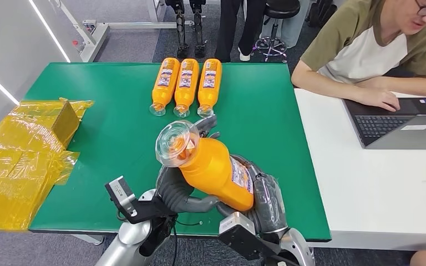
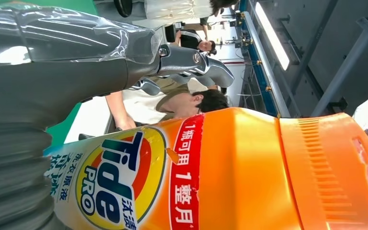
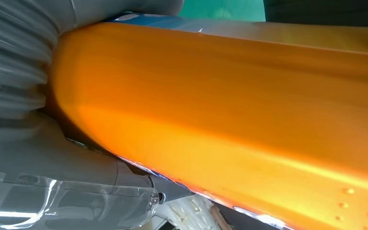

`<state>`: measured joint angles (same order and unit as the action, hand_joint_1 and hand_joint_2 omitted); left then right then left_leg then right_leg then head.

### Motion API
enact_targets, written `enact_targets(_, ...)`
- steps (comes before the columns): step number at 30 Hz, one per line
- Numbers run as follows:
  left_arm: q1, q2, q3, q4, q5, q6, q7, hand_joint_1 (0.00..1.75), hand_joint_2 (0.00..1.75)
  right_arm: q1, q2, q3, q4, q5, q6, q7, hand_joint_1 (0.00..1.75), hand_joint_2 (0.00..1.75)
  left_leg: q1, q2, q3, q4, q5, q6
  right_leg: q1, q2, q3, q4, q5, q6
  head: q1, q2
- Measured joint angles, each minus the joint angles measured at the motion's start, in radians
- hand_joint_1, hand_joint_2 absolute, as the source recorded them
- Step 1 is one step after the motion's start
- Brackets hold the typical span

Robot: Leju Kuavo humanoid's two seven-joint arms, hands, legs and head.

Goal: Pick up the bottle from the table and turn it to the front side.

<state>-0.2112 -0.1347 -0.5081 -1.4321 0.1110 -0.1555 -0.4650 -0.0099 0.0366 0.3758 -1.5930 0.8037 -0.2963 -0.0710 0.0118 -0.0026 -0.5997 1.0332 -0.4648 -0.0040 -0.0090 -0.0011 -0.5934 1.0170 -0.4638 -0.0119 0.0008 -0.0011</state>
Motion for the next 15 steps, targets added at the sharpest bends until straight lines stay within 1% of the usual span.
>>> enact_targets(15, 0.000, -0.001, 0.000, 0.000, 0.000, 0.000, 0.000, 0.00, 1.75, 0.001, 0.000, 0.000, 0.000, 0.001, 0.000, 0.000, 1.75, 1.75, 0.000, 0.000, 0.000, 0.000, 0.000, 0.000, 0.000, 0.000, 0.000, 0.000, 0.000, 0.000, 0.000, 0.000)
